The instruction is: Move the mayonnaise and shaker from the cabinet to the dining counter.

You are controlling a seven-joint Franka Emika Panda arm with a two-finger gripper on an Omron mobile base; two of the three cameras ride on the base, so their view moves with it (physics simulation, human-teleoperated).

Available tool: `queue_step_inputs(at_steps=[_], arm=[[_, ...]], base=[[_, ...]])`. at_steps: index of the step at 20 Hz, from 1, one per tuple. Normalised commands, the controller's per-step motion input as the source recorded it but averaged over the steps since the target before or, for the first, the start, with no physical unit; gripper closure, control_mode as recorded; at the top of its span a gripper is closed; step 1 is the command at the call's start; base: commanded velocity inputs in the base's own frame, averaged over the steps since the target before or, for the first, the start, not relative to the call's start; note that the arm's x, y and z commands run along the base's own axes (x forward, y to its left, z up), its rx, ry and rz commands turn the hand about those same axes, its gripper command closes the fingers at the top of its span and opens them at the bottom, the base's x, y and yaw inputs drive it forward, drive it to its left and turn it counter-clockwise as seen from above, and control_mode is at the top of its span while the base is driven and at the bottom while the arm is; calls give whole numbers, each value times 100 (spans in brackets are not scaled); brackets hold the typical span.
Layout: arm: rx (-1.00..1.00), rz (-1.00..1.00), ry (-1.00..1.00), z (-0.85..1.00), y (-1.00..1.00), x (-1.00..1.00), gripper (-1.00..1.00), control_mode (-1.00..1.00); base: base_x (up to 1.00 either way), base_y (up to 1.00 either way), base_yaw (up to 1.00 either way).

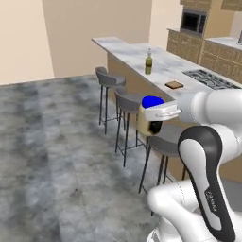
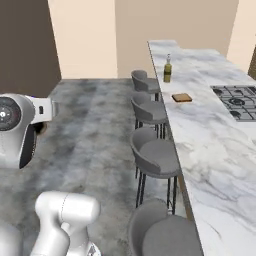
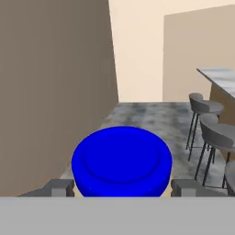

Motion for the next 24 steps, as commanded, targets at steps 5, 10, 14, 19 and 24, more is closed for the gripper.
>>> queue_step_inputs(at_steps=[5, 10, 14, 19, 24], arm=[[0, 0, 0, 0, 0, 0, 100, 100], [0, 0, 0, 0, 0, 0, 100, 100], [0, 0, 0, 0, 0, 0, 100, 100], [0, 0, 0, 0, 0, 0, 100, 100], [0, 0, 0, 0, 0, 0, 100, 100]], base=[[56, 25, -47], [57, 24, -45], [60, 23, -42], [56, 19, -46], [60, 16, -40]])
